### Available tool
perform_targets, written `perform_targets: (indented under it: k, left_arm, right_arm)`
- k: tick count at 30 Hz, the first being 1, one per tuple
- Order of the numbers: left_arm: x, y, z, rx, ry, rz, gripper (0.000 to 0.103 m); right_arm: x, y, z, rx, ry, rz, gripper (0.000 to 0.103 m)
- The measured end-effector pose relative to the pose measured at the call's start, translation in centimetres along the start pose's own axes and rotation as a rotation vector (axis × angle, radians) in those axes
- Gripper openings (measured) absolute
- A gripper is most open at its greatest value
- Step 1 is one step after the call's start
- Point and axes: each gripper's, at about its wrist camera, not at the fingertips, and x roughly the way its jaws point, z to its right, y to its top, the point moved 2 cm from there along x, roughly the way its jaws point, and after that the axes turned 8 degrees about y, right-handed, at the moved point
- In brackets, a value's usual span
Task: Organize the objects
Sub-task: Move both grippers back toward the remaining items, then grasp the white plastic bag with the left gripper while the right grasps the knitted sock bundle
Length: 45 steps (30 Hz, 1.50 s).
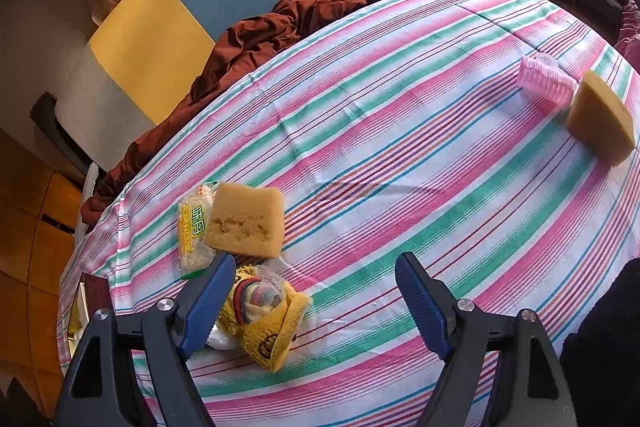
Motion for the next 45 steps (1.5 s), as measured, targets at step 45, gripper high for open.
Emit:
perform_targets:
  k: [45]
  left_arm:
    - [8.4, -0.7, 3.0, -0.090, -0.287, -0.022, 0.039]
  right_arm:
    - [5.6, -2.9, -4.9, -0.316, -0.081, -0.249, 0.078]
